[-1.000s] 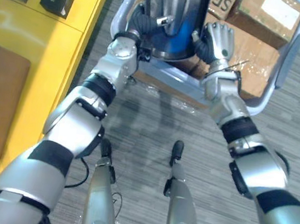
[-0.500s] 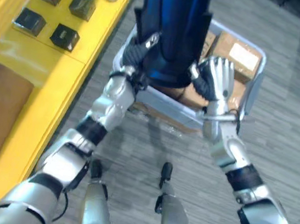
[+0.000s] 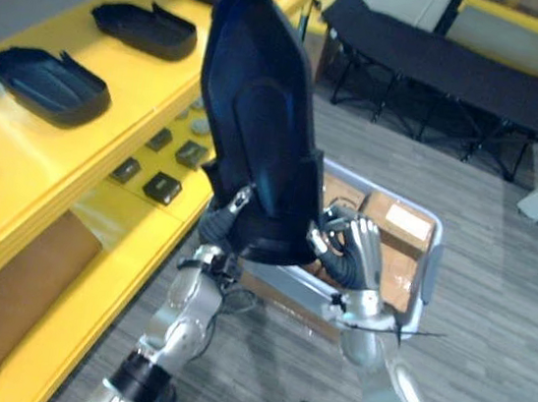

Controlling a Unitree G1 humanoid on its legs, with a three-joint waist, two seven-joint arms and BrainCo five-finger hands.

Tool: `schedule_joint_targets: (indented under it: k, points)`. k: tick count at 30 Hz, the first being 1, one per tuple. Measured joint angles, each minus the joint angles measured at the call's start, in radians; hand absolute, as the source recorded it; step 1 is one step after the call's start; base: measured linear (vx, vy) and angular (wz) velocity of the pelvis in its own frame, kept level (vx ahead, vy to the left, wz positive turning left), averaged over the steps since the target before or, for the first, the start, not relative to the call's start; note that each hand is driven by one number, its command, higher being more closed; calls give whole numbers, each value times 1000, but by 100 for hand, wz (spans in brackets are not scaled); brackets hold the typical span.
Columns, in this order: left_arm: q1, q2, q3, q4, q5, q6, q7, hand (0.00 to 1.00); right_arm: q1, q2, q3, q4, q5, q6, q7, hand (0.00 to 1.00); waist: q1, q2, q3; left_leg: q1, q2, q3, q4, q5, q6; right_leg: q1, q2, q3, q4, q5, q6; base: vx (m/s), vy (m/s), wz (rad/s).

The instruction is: Walk over and take plastic housings, then place them on the shelf

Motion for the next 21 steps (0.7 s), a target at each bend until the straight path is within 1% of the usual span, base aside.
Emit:
schedule_joint_targets:
  k: [1, 2, 3, 4, 5, 7, 8, 10, 11, 12, 14, 17, 18, 19, 20, 21]
  points:
    - [28, -14, 7, -21, 54, 0, 11, 100, 25, 10, 0, -15, 48, -13, 24, 0, 0, 1, -10, 4, 0, 0, -2, 0, 0, 1, -1, 0, 4, -4, 1, 0, 0, 0]
    - [40, -21, 12, -30, 71, 0, 13, 100, 35, 16, -1, -20, 64, -18, 33, 0, 1, 1, -14, 4, 0, 0, -2, 0, 0, 2, -1, 0, 5, -4, 1, 0, 0, 0]
    - [80, -47, 20, -60, 146, 1, 20, 100, 70, 40, -2, -37, 125, -35, 62, 0, 0, 1, -26, 7, 0, -1, -1, 0, 0, 5, -1, 0, 5, -6, 0, -35, -1, 3]
    - [102, -56, 22, -76, 233, 1, 35, 100, 95, 54, -6, -57, 225, -45, 101, 0, 1, 1, -29, 9, 0, -3, -1, -1, -1, 10, -1, -1, 4, -7, 0, -43, -1, 3]
    - [113, -65, 22, -85, 267, 1, 40, 100, 105, 63, -10, -63, 260, -48, 119, 0, 1, 1, -31, 11, 0, -4, -1, 0, -1, 12, -1, -1, 4, -7, 1, -55, -2, 2]
    - [155, -90, 24, -94, 422, 2, 61, 100, 143, 85, -36, -71, 425, -67, 192, 0, 1, 4, -56, 13, 0, -4, -5, -2, 1, 12, -1, 0, 1, -7, 1, -43, -2, -1]
    - [163, -93, 24, -94, 452, 3, 63, 100, 153, 91, -45, -79, 456, -67, 208, 0, 1, 5, -62, 16, 0, -3, -11, -2, 2, 13, -1, 0, 1, -7, 1, -16, -2, -3]
    - [202, -109, 28, -94, 581, 4, 68, 100, 183, 98, -80, -128, 564, -69, 257, 0, 0, 15, -81, 23, 0, 2, -21, -1, 1, 12, 0, 4, -2, -7, 1, 1, -2, -5]
    - [211, -114, 28, -94, 608, 4, 68, 100, 189, 101, -90, -141, 592, -70, 271, 0, 0, 18, -85, 23, 0, 4, -21, -1, 1, 11, 0, 6, -2, -7, 2, 10, -1, -6]
    - [228, -129, 28, -94, 650, 5, 68, 100, 200, 106, -103, -155, 642, -73, 292, 0, 0, 22, -92, 23, 0, 7, -23, -1, 1, 9, 0, 9, -3, -7, 2, 13, 0, -7]
    - [242, -144, 28, -94, 690, 6, 68, 100, 215, 120, -118, -161, 711, -74, 318, 0, 0, 26, -94, 23, 0, 15, -24, -1, 1, 3, 0, 17, -2, -7, 2, 11, 1, -10]
    - [262, -163, 31, -94, 695, 8, 68, 100, 255, 156, -128, -161, 843, -73, 345, 0, -2, 29, -95, 23, 0, 18, -26, 0, -4, -4, 0, 24, -1, -6, 4, 8, 0, -5]
    - [277, -168, 63, -94, 693, 8, 74, 100, 279, 189, -182, -160, 900, -75, 347, 0, -2, 29, -95, 23, 0, 18, -26, -1, -4, -4, 0, 25, -1, -6, 4, 30, 2, -1]
    - [286, -169, 94, -94, 691, 8, 78, 100, 289, 215, -228, -159, 924, -77, 339, 0, -3, 29, -95, 23, 0, 18, -26, -1, -4, -4, 0, 26, -1, -6, 4, 32, 1, -2]
    - [307, -172, 161, -94, 689, 10, 95, 100, 303, 252, -323, -150, 966, -88, 324, 0, -5, 29, -95, 24, 0, 19, -26, -1, -5, -5, 0, 27, -1, -6, 4, 0, 0, 0]
    - [332, -163, 221, -94, 689, 10, 110, 100, 321, 261, -398, -126, 989, -107, 311, 0, -7, 28, -95, 24, 0, 20, -26, -2, -5, -5, 0, 27, -2, -6, 4, 36, 3, -2]
